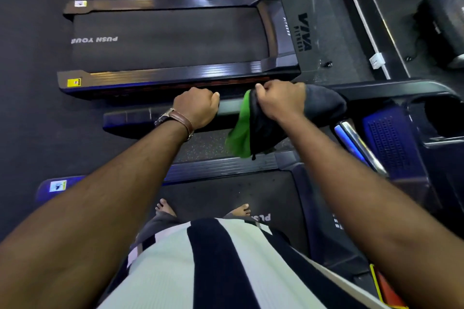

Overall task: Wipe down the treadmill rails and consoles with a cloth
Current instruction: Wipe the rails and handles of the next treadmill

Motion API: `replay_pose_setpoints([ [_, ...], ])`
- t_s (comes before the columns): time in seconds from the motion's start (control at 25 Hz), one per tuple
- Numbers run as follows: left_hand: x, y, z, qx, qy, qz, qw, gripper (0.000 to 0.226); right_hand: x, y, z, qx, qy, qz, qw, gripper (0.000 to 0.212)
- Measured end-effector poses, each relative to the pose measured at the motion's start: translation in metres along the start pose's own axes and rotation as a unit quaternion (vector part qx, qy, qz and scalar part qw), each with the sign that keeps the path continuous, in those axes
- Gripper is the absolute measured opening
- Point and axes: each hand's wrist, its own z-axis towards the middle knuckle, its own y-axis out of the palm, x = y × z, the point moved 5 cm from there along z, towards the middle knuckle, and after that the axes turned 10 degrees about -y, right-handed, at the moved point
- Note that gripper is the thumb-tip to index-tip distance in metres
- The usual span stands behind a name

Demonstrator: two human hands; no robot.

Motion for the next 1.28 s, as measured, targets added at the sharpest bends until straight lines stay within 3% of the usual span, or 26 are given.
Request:
replay_pose_setpoints([
  [0.08, 0.02, 0.004, 0.005, -0.007, -0.008, -0.009, 1.0, 0.048, -0.033, 0.003, -0.003, 0.024, -0.012, 0.001, 1.0, 0.053],
  [0.2, 0.034, 0.007, 0.012, -0.02, -0.012, -0.02, 1.0, 0.047, -0.038, 0.007, -0.038, 0.149, -0.151, 0.053, 0.976, 0.038],
  [0.28, 0.037, 0.007, 0.015, -0.023, -0.002, -0.013, 1.0, 0.047, -0.014, 0.017, -0.059, 0.21, -0.216, 0.022, 0.953, 0.04],
  [0.36, 0.041, 0.006, 0.015, -0.033, 0.004, -0.004, 0.999, 0.047, -0.003, 0.035, -0.067, 0.254, -0.164, 0.013, 0.953, 0.042],
  [0.44, 0.045, 0.007, 0.018, -0.046, 0.015, 0.006, 0.999, 0.047, -0.017, 0.045, -0.065, 0.313, 0.001, 0.118, 0.942, 0.044],
  [0.52, 0.045, 0.008, 0.019, -0.052, 0.031, 0.01, 0.998, 0.049, -0.049, 0.054, -0.069, 0.377, 0.172, 0.301, 0.859, 0.049],
  [0.6, 0.042, 0.011, 0.02, -0.052, 0.05, 0.013, 0.997, 0.05, -0.076, 0.055, -0.067, 0.434, 0.286, 0.458, 0.721, 0.054],
  [0.68, 0.041, 0.014, 0.019, -0.055, 0.064, 0.02, 0.996, 0.051, -0.085, 0.063, -0.058, 0.386, 0.371, 0.58, 0.615, 0.063],
  [0.76, 0.042, 0.012, 0.019, -0.066, 0.073, 0.017, 0.995, 0.052, -0.08, 0.071, -0.052, 0.37, 0.42, 0.643, 0.522, 0.066],
  [0.84, 0.039, 0.011, 0.018, -0.077, 0.078, 0.015, 0.994, 0.052, -0.062, 0.076, -0.05, 0.412, 0.438, 0.686, 0.41, 0.066],
  [0.92, 0.039, 0.01, 0.017, -0.087, 0.088, 0.011, 0.992, 0.053, -0.047, 0.074, -0.048, 0.402, 0.444, 0.745, 0.293, 0.047],
  [0.96, 0.039, 0.01, 0.016, -0.089, 0.089, 0.009, 0.992, 0.053, -0.045, 0.073, -0.047, 0.398, 0.454, 0.75, 0.27, 0.041],
  [1.0, 0.039, 0.01, 0.016, -0.089, 0.088, 0.007, 0.992, 0.052, -0.048, 0.07, -0.047, 0.408, 0.452, 0.749, 0.262, 0.04],
  [1.04, 0.04, 0.01, 0.017, -0.09, 0.089, 0.006, 0.992, 0.052, -0.055, 0.066, -0.052, 0.434, 0.453, 0.711, 0.317, 0.043],
  [1.12, 0.04, 0.013, 0.021, -0.096, 0.092, 0.008, 0.991, 0.054, -0.083, 0.056, -0.061, 0.475, 0.414, 0.588, 0.508, 0.058],
  [1.16, 0.038, 0.015, 0.023, -0.101, 0.095, 0.007, 0.99, 0.054, -0.098, 0.057, -0.059, 0.47, 0.367, 0.55, 0.585, 0.057],
  [1.24, 0.035, 0.019, 0.029, -0.117, 0.102, -0.004, 0.988, 0.056, -0.089, 0.057, -0.057, 0.452, 0.31, 0.479, 0.686, 0.052],
  [1.28, 0.034, 0.02, 0.03, -0.125, 0.104, -0.009, 0.987, 0.057, -0.07, 0.053, -0.056, 0.446, 0.301, 0.457, 0.709, 0.049],
])
